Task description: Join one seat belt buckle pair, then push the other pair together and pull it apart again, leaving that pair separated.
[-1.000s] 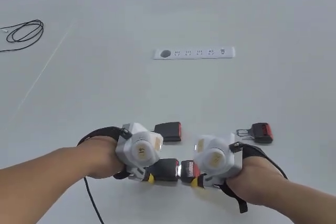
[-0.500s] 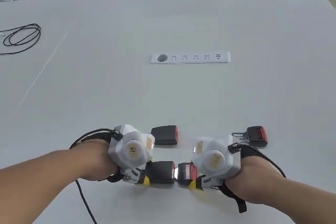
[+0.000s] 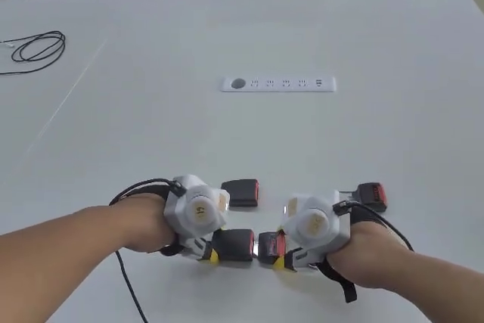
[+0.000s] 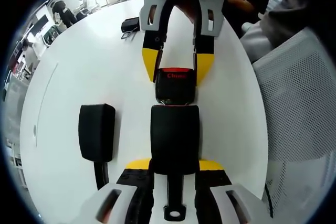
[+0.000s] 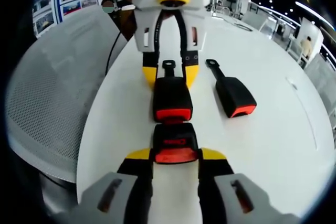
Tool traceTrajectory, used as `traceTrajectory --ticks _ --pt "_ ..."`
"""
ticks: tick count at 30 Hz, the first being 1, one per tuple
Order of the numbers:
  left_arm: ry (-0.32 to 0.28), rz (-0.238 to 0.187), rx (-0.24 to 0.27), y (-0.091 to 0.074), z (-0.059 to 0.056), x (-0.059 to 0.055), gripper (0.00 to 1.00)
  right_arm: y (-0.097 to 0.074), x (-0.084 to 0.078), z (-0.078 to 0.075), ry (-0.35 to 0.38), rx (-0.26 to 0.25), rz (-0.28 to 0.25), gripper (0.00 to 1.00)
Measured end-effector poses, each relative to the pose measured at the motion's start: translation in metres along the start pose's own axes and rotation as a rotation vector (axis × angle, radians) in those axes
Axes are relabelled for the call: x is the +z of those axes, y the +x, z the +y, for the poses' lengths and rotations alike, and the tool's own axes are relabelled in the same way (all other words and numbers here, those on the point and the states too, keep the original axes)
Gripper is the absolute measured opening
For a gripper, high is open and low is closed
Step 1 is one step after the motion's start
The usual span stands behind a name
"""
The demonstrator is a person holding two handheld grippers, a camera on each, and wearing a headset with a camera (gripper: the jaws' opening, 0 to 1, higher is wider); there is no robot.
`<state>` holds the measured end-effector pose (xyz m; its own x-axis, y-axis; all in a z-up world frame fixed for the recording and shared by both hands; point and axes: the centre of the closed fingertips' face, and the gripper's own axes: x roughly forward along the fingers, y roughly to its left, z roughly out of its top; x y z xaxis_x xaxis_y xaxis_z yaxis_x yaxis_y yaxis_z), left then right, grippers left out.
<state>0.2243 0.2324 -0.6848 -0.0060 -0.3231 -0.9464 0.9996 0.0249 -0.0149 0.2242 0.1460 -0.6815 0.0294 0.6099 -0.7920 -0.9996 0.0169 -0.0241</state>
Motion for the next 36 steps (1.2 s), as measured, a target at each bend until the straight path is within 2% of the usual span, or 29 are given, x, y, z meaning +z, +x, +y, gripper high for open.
traceTrajectory --ticks 5,10,13,20,22,23,24,27,29,34,36 --pt "-0.021 -0.008 0.001 -0.001 0.001 -0.001 0.30 0.001 0.001 0.000 -0.005 -0.009 0.002 0.31" --pt "-0.012 -0.001 0.004 0.000 0.000 0.000 0.30 0.000 0.001 0.000 -0.006 -0.008 0.000 0.32" --pt "-0.028 0.006 0.012 0.000 0.000 -0.001 0.31 0.000 0.003 -0.001 0.037 -0.001 -0.007 0.32" --pt "-0.057 0.014 0.018 0.000 0.002 -0.001 0.32 -0.002 0.004 0.001 -0.001 -0.010 -0.014 0.33" --pt "-0.075 0.007 0.026 -0.006 0.002 0.001 0.32 -0.005 0.006 0.001 0.013 -0.007 -0.026 0.33" --pt "-0.059 -0.006 0.037 -0.009 0.003 0.004 0.33 -0.007 0.007 0.000 0.011 -0.011 -0.029 0.33" --pt "-0.051 -0.025 0.057 -0.013 0.006 0.009 0.35 -0.010 0.008 0.000 0.007 -0.013 -0.040 0.32" --pt "-0.080 -0.061 0.064 -0.024 0.008 0.018 0.38 -0.019 0.015 -0.003 0.015 -0.021 -0.066 0.33" --pt "-0.068 -0.069 0.079 -0.029 0.011 0.021 0.38 -0.027 0.021 -0.005 0.008 -0.026 -0.085 0.33" --pt "-0.101 -0.113 0.132 -0.039 0.032 0.030 0.37 -0.041 0.024 -0.015 -0.002 -0.052 -0.098 0.35" --pt "-0.092 -0.106 0.138 -0.040 0.038 0.029 0.37 -0.045 0.020 -0.021 -0.001 -0.065 -0.096 0.36"
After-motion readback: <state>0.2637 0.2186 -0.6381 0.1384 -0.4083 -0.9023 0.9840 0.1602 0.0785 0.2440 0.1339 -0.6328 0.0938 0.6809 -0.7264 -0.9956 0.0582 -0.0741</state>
